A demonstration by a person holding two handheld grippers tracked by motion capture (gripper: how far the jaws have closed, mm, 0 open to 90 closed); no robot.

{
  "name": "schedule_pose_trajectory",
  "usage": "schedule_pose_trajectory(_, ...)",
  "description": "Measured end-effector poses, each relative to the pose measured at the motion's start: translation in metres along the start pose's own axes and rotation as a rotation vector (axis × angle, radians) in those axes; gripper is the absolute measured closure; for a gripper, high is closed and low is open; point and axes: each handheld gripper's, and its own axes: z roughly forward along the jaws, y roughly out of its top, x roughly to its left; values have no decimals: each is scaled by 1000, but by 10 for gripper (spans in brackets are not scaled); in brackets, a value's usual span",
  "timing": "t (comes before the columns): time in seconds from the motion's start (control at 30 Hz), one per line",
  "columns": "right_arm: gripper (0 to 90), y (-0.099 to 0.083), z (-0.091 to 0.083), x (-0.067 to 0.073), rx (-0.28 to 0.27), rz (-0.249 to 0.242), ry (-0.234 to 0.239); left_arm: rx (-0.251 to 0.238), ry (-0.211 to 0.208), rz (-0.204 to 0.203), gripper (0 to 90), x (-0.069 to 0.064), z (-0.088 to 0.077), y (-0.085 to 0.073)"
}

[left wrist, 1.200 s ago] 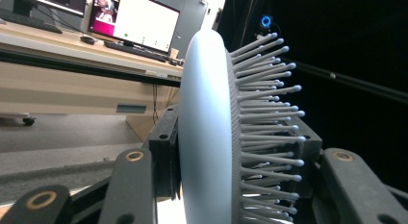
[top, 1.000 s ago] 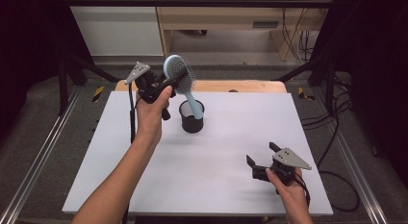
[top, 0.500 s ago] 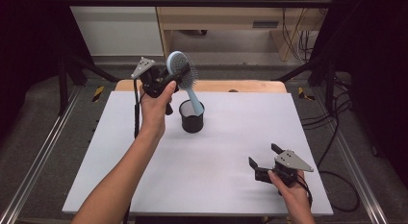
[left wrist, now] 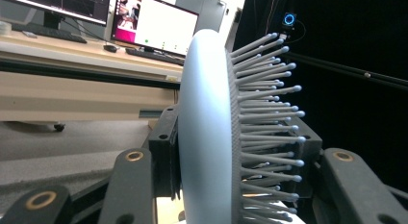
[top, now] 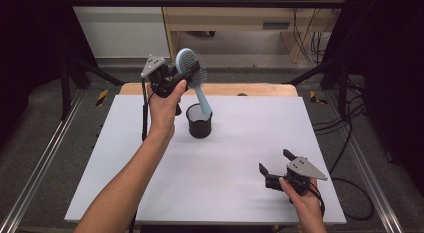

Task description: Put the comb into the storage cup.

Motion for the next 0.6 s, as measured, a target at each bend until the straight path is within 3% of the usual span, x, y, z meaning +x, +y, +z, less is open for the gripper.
schedule_pose_trajectory(0.43,34,-1,1,3,6,-8,11,6,30,37,508,5,5,5)
schedule_pose_trajectory(0.6,35,0,0,5,-16,-1,20,-2,35,48,508,5,5,6)
